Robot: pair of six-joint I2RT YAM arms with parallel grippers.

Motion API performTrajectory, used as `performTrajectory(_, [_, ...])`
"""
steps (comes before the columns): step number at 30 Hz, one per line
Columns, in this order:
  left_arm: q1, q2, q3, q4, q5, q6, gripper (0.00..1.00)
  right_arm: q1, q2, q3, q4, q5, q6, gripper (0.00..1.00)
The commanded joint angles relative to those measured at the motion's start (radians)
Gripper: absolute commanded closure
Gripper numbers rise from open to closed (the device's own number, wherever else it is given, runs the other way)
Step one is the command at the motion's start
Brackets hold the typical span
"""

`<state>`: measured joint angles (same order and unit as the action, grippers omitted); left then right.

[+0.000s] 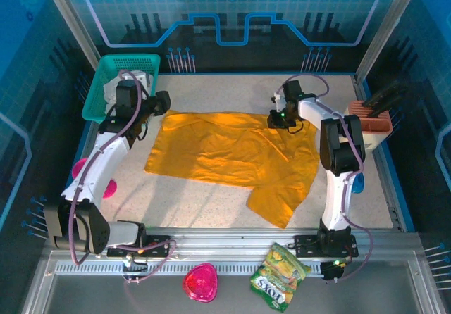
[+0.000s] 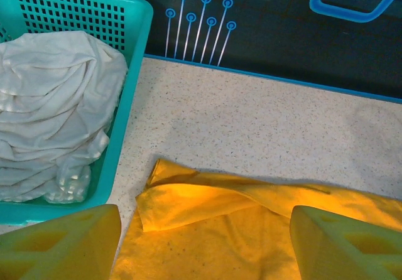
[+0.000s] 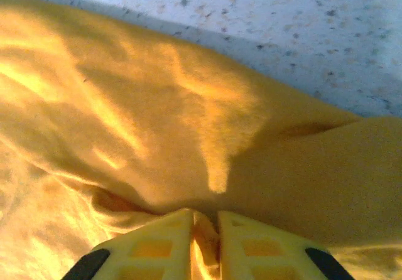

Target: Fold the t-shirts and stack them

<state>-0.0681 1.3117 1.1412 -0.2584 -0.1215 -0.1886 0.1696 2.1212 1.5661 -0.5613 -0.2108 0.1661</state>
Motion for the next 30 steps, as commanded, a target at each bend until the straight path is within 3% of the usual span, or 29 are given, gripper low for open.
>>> performTrajectory(1, [0.005,-0.035,-0.008,-0.025,0.015,-0.013,0.28,0.027,-0.039,0.019,-0.027,-0.027,0.007,0.99])
performTrajectory(13, [0.005,-0.047,-0.018,-0.024,0.009,-0.01,0.27,0.16,-0.189,-0.192,0.028,0.007,0.228,1.0])
performTrajectory(22, [0.005,-0.047,-0.021,-0.033,0.018,0.001,0.27,0.264,-0.21,-0.275,0.042,0.125,0.382,0.82])
performTrajectory(30, [0.005,-0.024,-0.014,-0.051,0.022,0.009,0.25,0.27,-0.303,-0.276,0.009,0.113,0.409,0.78])
